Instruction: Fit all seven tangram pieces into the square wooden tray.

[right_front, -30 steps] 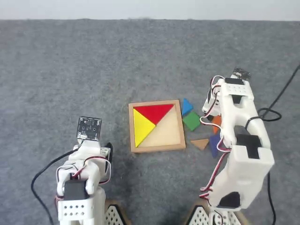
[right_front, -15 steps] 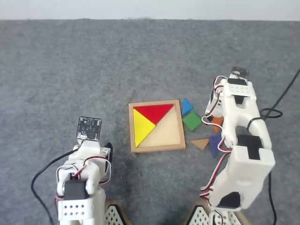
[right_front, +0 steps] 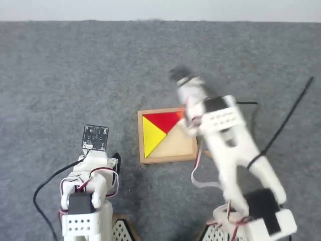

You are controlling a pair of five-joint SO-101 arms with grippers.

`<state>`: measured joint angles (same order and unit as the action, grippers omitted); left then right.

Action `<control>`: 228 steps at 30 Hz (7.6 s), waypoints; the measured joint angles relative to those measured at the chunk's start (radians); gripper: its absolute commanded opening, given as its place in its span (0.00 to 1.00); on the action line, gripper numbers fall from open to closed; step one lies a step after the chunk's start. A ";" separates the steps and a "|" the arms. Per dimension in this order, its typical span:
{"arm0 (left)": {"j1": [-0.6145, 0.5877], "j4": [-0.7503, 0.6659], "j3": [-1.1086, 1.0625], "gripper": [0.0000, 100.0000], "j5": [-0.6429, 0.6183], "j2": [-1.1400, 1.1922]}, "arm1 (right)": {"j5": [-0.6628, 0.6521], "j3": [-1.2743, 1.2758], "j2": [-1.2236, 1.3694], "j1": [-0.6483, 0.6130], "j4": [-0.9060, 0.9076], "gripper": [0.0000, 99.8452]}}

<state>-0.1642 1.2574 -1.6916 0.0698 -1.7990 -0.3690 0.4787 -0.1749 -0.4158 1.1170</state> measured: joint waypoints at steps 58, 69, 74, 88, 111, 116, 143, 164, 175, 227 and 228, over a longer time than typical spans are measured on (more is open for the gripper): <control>0.000 0.000 0.000 0.15 0.000 0.000 | -0.430 0.055 0.046 -0.209 -0.104 0.09; 0.000 0.000 0.000 0.15 0.000 0.000 | -0.470 0.187 0.057 -0.143 -0.201 0.04; 0.000 0.000 0.000 0.15 0.000 0.000 | -0.471 0.160 0.157 -0.161 -0.209 0.04; 0.002 0.000 0.000 0.15 0.000 0.000 | -0.433 0.081 0.222 -0.270 -0.209 0.04; 0.002 0.000 0.000 0.15 0.000 0.000 | -0.315 0.097 -0.028 -0.160 -0.069 0.04; -0.002 0.000 0.000 0.15 0.000 0.000 | -0.298 0.161 -0.038 -0.008 -0.071 0.04; 0.000 0.000 0.000 0.15 0.000 0.000 | -0.242 0.365 -0.055 0.261 -0.129 0.16; 0.000 0.000 0.000 0.15 0.000 0.000 | -0.384 0.413 -0.089 0.327 -0.129 0.16; 0.000 0.000 0.000 0.15 0.000 0.000 | -0.385 0.414 -0.091 0.327 -0.164 0.28; 0.000 0.000 0.000 0.15 0.000 0.000 | -0.402 0.158 0.040 0.242 -0.008 0.23; 0.000 0.000 0.000 0.15 0.000 0.000 | -0.408 0.163 0.040 0.241 -0.008 0.23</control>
<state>-0.1642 1.2574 -1.6916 0.0698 -1.7990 -0.7772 0.6414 -0.1350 -0.1749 1.1093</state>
